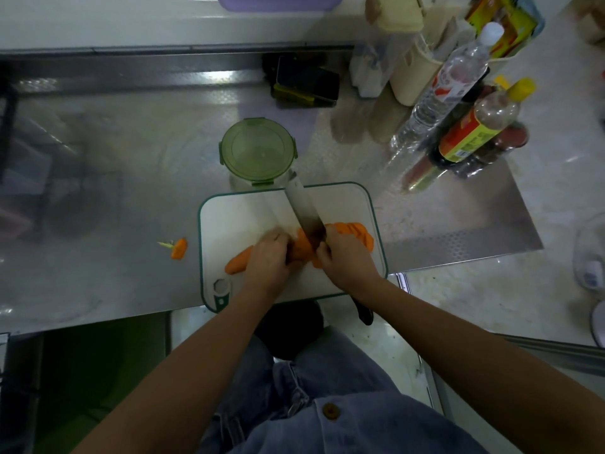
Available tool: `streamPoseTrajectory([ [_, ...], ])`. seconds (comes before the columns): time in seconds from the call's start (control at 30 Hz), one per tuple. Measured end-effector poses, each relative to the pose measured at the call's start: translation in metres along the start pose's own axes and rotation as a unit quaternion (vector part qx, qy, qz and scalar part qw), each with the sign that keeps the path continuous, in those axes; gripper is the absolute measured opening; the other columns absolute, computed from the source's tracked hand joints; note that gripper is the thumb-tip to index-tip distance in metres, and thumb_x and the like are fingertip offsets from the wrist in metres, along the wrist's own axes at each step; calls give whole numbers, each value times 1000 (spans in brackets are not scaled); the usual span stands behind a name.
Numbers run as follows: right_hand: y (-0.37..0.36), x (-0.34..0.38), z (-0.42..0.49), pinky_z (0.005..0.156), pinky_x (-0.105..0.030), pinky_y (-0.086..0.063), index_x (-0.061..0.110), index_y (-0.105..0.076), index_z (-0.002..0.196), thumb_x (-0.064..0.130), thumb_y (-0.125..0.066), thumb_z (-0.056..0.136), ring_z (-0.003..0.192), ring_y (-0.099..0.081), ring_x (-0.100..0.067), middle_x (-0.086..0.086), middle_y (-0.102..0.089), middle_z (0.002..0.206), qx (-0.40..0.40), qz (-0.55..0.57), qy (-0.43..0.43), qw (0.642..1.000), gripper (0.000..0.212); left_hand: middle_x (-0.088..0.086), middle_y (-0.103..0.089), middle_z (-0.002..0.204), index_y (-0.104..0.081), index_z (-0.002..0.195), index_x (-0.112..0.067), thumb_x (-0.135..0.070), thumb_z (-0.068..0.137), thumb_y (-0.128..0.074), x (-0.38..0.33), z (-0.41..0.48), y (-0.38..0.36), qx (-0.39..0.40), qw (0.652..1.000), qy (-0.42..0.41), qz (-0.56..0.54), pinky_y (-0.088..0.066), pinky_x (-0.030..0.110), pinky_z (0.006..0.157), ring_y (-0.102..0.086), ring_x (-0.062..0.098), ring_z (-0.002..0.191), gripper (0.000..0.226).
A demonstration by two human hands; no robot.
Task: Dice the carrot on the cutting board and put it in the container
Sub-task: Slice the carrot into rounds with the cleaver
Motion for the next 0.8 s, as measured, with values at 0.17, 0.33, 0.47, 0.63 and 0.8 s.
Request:
streamPoseTrajectory([
  [0.17, 5, 7, 0, 68, -44, -45, 5, -53, 93, 16, -49, 88, 77, -51, -27, -13, -56, 85, 26, -39, 22, 999, 13, 11, -58, 106, -60, 98, -9, -29, 78, -73, 1, 1, -1, 4, 1000, 12, 19, -39, 35, 83, -54, 27, 98, 31],
  [0.33, -6, 5, -2, 66, -43, -50, 6, -54, 106, 15, -47, 88, 77, -56, -27, -10, -56, 87, 59, -20, -1, 998, 22, 9, -61, 102, -61, 97, -12, -29, 79, -72, 0, 2, 2, 2, 999, 16, 31, -40, 33, 78, -56, 26, 94, 27],
  [0.47, -17, 2, -4, 58, -34, -41, 5, -54, 105, 15, -46, 89, 77, -58, -28, -11, -58, 83, 62, -16, -10, 998, 21, 9, -62, 100, -61, 95, -12, -27, 80, -70, 1, 3, 0, 9, 1000, 19, 23, -40, 34, 79, -56, 26, 93, 23],
  [0.63, -29, 0, -1, 59, -30, -31, 6, -52, 116, 17, -44, 92, 83, -58, -29, -14, -62, 93, 53, -40, -19, 998, 27, 13, -61, 106, -61, 99, -9, -25, 78, -71, -1, 4, 0, 5, 999, -3, 32, -39, 36, 84, -55, 30, 98, 28],
  [0.8, -33, 0, -2, 60, -36, -44, 6, -50, 122, 16, -46, 92, 80, -60, -29, -15, -62, 91, 38, -13, -21, 999, 32, 11, -62, 110, -62, 105, -10, -26, 80, -71, -3, 5, 1, 9, 999, -7, 38, -39, 34, 85, -55, 29, 101, 31],
])
Point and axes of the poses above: each hand's wrist, its own z-axis towards the middle knuckle, its own y-axis out of the back of the hand, x = y × z, the point moved 10 cm from there along z, towards the middle knuckle
